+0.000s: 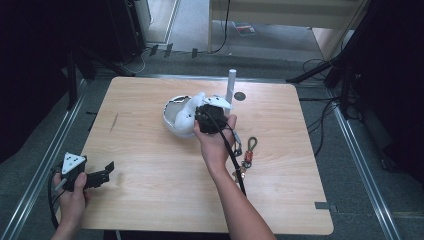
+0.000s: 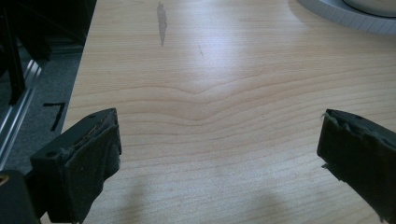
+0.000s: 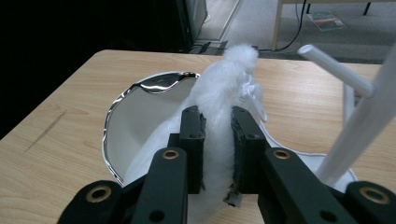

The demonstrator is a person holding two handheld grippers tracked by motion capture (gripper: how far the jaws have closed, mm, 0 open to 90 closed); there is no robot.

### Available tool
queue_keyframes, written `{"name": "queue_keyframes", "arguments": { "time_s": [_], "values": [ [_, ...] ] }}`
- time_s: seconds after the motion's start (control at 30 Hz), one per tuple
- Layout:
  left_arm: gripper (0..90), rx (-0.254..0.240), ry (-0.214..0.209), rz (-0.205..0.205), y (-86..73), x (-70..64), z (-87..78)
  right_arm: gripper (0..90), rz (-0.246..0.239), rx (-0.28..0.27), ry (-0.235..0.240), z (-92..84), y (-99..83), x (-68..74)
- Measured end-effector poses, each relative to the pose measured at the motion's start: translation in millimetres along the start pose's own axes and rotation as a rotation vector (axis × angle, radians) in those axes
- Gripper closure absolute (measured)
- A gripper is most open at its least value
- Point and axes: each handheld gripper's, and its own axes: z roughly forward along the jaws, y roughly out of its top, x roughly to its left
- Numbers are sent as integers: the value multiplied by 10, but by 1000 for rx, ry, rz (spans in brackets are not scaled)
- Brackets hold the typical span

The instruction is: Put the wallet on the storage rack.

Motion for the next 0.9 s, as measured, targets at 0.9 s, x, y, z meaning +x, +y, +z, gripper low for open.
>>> {"name": "queue_keyframes", "arguments": {
  "time_s": [0.9],
  "values": [
    [4,2,-1,3,1,-5,2,665,-58,58,81,277,-169,188]
  ]
}}
